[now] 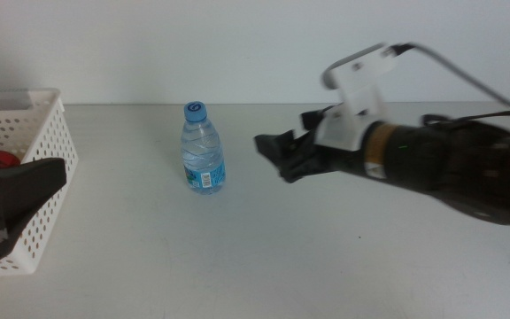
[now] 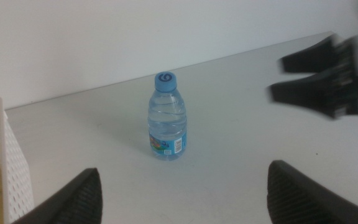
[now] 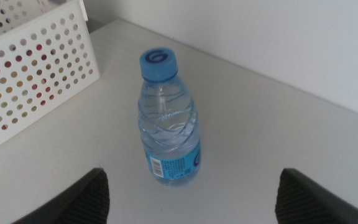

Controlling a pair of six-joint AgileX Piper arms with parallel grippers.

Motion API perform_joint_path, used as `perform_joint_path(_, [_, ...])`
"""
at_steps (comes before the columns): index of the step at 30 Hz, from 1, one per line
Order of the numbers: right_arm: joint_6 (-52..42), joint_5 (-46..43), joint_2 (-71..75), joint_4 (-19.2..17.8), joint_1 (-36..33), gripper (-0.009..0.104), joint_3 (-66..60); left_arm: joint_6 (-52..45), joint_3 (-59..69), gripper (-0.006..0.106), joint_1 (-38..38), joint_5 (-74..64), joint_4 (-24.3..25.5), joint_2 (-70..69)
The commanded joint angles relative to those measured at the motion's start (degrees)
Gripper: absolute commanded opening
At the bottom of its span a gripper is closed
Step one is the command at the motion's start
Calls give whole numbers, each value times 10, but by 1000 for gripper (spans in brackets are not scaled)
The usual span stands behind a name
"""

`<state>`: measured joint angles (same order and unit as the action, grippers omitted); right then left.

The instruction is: Use arms to grab the bottles and put them into the dustbin to the left of the table.

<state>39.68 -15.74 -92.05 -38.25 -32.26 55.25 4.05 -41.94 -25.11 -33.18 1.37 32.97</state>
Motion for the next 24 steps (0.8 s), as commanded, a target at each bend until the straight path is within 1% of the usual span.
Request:
perform_joint_path(1, [11, 35, 113, -30, 3, 74, -22, 4, -16, 88, 0, 39, -2, 1])
perform_joint_path(3, [24, 70, 169, -34, 5, 72, -49, 4, -16, 88, 0, 39, -2, 1])
perform_joint_path(5, [20, 121, 229, -3, 9, 71, -75, 4, -16, 88, 0, 39, -2, 1])
perform_joint_path(6, [7, 151, 261, 26, 9, 71, -90, 4, -16, 88, 0, 39, -2, 1])
perform_joint_path(7, [-22, 182, 293, 63, 9, 71, -102, 4, -16, 88, 0, 39, -2, 1])
perform_joint_path(8, [-56, 205, 319, 91, 9, 71, -110, 4, -16, 88, 0, 39, -2, 1])
perform_joint_path(10, [-154, 252, 379, 164, 9, 71, -126, 4, -16, 88, 0, 39, -2, 1])
perform_joint_path(13, [-267, 299, 447, 255, 9, 71, -135, 4, -16, 88, 0, 39, -2, 1])
perform_joint_path(15, [-306, 325, 480, 296, 9, 71, -135, 4, -16, 88, 0, 39, -2, 1])
perform_joint_path(17, [-321, 341, 497, 309, 9, 71, -135, 4, -16, 88, 0, 39, -2, 1])
perform_joint_path(24, [-320, 340, 507, 306, 9, 71, -135, 4, -16, 88, 0, 39, -2, 1])
